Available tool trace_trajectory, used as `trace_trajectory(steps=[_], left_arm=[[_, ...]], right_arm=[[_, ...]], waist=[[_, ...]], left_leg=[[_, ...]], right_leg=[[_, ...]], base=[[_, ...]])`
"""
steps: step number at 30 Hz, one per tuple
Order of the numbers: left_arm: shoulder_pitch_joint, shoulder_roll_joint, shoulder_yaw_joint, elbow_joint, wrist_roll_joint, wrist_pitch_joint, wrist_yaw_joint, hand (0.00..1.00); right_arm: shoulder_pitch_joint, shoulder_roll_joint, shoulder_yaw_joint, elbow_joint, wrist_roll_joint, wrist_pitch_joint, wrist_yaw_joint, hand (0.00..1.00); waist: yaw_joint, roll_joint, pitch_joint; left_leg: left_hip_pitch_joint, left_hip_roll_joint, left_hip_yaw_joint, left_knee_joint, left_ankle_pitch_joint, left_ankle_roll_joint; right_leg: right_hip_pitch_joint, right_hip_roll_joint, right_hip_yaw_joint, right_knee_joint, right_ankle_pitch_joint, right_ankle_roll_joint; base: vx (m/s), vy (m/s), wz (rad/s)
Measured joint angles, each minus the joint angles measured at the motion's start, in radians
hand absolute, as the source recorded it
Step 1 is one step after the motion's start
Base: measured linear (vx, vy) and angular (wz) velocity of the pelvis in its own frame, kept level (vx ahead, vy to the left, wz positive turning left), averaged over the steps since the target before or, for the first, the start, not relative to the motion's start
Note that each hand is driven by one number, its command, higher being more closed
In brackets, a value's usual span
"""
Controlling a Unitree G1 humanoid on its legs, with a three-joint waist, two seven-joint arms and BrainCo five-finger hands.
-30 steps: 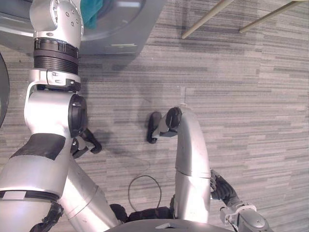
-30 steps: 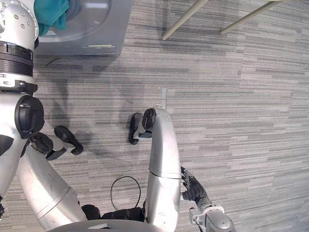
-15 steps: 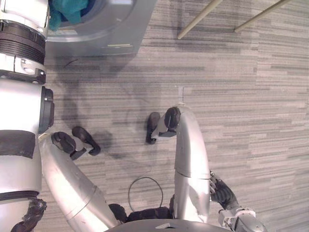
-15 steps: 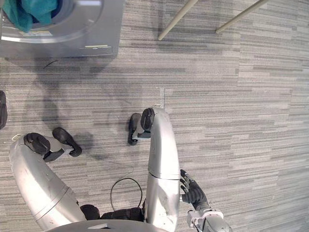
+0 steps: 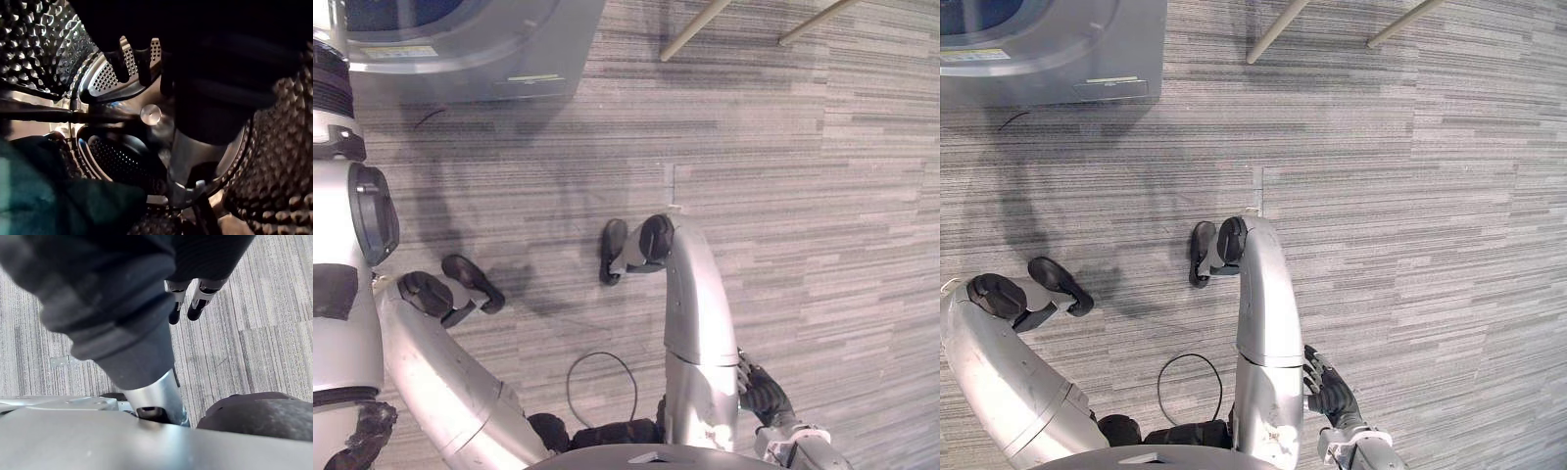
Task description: Pick up the laundry basket with both hands and put the clothes into the washing machine.
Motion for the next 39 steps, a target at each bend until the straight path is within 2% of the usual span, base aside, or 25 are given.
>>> trace_trajectory(steps=[2,4,6,10,11,14,17,20,22,23,25,29,31,32,33,35,36,37,39], left_arm=[[0.012,0.007,0.037,-0.006,0.002,0.001,0.0,0.0],[0.072,0.009,0.118,-0.039,0.005,0.0,0.0,0.0],[0.203,0.009,0.219,-0.064,-0.005,-0.001,0.001,0.0],[0.423,0.001,0.331,-0.075,-0.048,-0.003,-0.001,0.0],[0.536,-0.019,0.371,-0.08,-0.065,-0.003,-0.002,0.0],[0.696,-0.062,0.38,-0.168,-0.083,-0.017,-0.006,0.0],[0.88,-0.129,0.336,-0.29,-0.122,-0.019,-0.012,0.0],[1.112,-0.25,0.257,-0.442,-0.148,-0.016,-0.044,0.0],[1.294,-0.365,0.182,-0.54,-0.174,-0.011,-0.075,0.0],[1.335,-0.398,0.166,-0.558,-0.185,-0.011,-0.083,0.0],[1.477,-0.502,0.095,-0.619,-0.253,-0.011,-0.111,0.0],[1.605,-0.594,-0.062,-0.665,-0.385,-0.024,-0.159,0.0],[1.629,-0.617,-0.128,-0.659,-0.43,-0.034,-0.182,0.0],[1.629,-0.621,-0.167,-0.622,-0.45,-0.048,-0.201,0.0],[1.631,-0.634,-0.177,-0.57,-0.455,-0.049,-0.214,0.0],[1.646,-0.649,-0.168,-0.515,-0.455,-0.05,-0.221,0.0],[1.669,-0.653,-0.152,-0.502,-0.454,-0.051,-0.222,0.0],[1.696,-0.654,-0.132,-0.505,-0.453,-0.057,-0.221,0.0],[1.734,-0.652,-0.088,-0.508,-0.449,-0.065,-0.219,0.0]], right_arm=[[0.008,0.03,-0.013,0.002,0.001,0.0,0.0,0.0],[0.007,0.058,-0.022,0.016,0.005,-0.002,0.002,0.0],[0.004,0.093,-0.02,0.046,0.038,-0.011,0.004,0.0],[-0.013,0.101,-0.012,0.07,0.04,-0.014,0.007,0.0],[-0.018,0.1,-0.008,0.077,0.04,-0.014,0.007,0.0],[-0.029,0.099,-0.005,0.092,0.039,-0.014,0.007,0.0],[-0.047,0.098,0.0,0.117,0.037,-0.014,0.007,0.0],[-0.065,0.099,0.004,0.16,0.035,-0.021,0.007,0.0],[-0.076,0.098,0.004,0.201,0.035,-0.033,0.007,0.0],[-0.079,0.097,0.004,0.211,0.035,-0.038,0.007,0.0],[-0.1,0.097,0.015,0.267,0.035,-0.064,0.006,0.0],[-0.129,0.098,0.034,0.352,0.038,-0.104,-0.004,0.0],[-0.156,0.104,0.047,0.427,0.045,-0.151,-0.001,0.0],[-0.189,0.111,0.061,0.516,0.072,-0.196,0.001,0.0],[-0.231,0.121,0.062,0.616,0.086,-0.219,0.014,0.0],[-0.258,0.127,0.063,0.691,0.088,-0.244,0.034,0.0],[-0.272,0.136,0.062,0.739,0.088,-0.259,0.042,0.0],[-0.278,0.145,0.06,0.771,0.087,-0.267,0.043,0.0],[-0.279,0.15,0.056,0.791,0.079,-0.268,0.041,0.0]], waist=[[0.001,0.0,0.0],[-0.001,0.0,0.0],[0.001,0.0,0.0],[0.001,0.001,-0.001],[0.005,0.001,-0.001],[0.012,0.001,-0.001],[0.016,0.003,-0.001],[0.042,0.006,-0.001],[0.071,0.016,-0.001],[0.078,0.02,-0.002],[0.092,0.022,-0.002],[0.112,0.025,-0.002],[0.111,0.029,-0.004],[0.111,0.031,-0.004],[0.11,0.031,-0.006],[0.11,0.035,-0.005],[0.11,0.042,-0.002],[0.111,0.031,-0.01],[0.108,0.04,-0.017]], left_leg=[[0.005,-0.001,0.002,-0.002,0.0,0.0],[0.023,-0.001,0.007,-0.01,0.0,-0.001],[0.069,0.0,0.028,-0.051,0.011,-0.006],[0.132,0.003,0.06,-0.124,0.033,-0.015],[0.166,0.004,0.074,-0.153,0.041,-0.015],[0.211,0.007,0.092,-0.185,0.044,-0.017],[0.282,0.007,0.122,-0.232,0.05,-0.017],[0.395,0.008,0.166,-0.305,0.053,-0.023],[0.504,0.001,0.203,-0.368,0.056,-0.026],[0.529,0.001,0.208,-0.381,0.056,-0.026],[0.638,-0.005,0.245,-0.434,0.056,-0.026],[0.822,-0.016,0.304,-0.488,0.042,-0.022],[0.919,-0.035,0.322,-0.52,0.034,-0.028],[0.99,-0.058,0.325,-0.553,0.029,-0.026],[1.069,-0.088,0.327,-0.597,0.027,-0.026],[1.166,-0.13,0.329,-0.673,0.028,-0.031],[1.242,-0.165,0.33,-0.745,0.03,-0.035],[1.306,-0.197,0.331,-0.824,0.04,-0.048],[1.382,-0.236,0.332,-0.945,0.069,-0.055]], right_leg=[[0.004,0.0,0.0,-0.001,0.0,0.0],[0.018,0.0,0.0,-0.009,0.001,-0.001],[0.051,0.007,0.0,-0.048,0.014,0.003],[0.101,0.017,-0.008,-0.125,0.036,0.011],[0.128,0.024,-0.009,-0.155,0.046,0.013],[0.163,0.032,-0.007,-0.189,0.056,0.017],[0.221,0.037,-0.007,-0.242,0.069,0.021],[0.309,0.051,-0.001,-0.32,0.087,0.031],[0.395,0.063,0.008,-0.389,0.101,0.044],[0.42,0.067,0.008,-0.407,0.105,0.048],[0.514,0.068,0.012,-0.467,0.115,0.06],[0.666,0.067,0.035,-0.528,0.119,0.081],[0.753,0.062,0.041,-0.562,0.119,0.091],[0.821,0.059,0.042,-0.593,0.12,0.093],[0.891,0.056,0.042,-0.638,0.125,0.094],[0.982,0.05,0.04,-0.714,0.145,0.101],[1.052,0.05,0.035,-0.787,0.171,0.105],[1.114,0.05,0.026,-0.867,0.202,0.108],[1.19,0.051,0.008,-0.987,0.255,0.11]], base=[[0.06,-0.038,0.01],[0.05,-0.035,0.01],[0.04,-0.032,0.02],[0.04,-0.036,0.01],[0.04,-0.029,0.02],[0.02,-0.014,0.0],[0.04,-0.005,0.01],[0.04,-0.002,-0.03],[0.05,-0.005,-0.02],[0.07,0.01,-0.03],[0.07,0.028,0.04],[0.06,0.058,0.01],[0.05,0.077,0.1],[0.04,0.094,0.14],[0.04,0.1,0.13],[0.05,0.122,0.03],[0.08,0.135,-0.01],[0.08,0.096,-0.02],[0.12,0.054,0.06]])
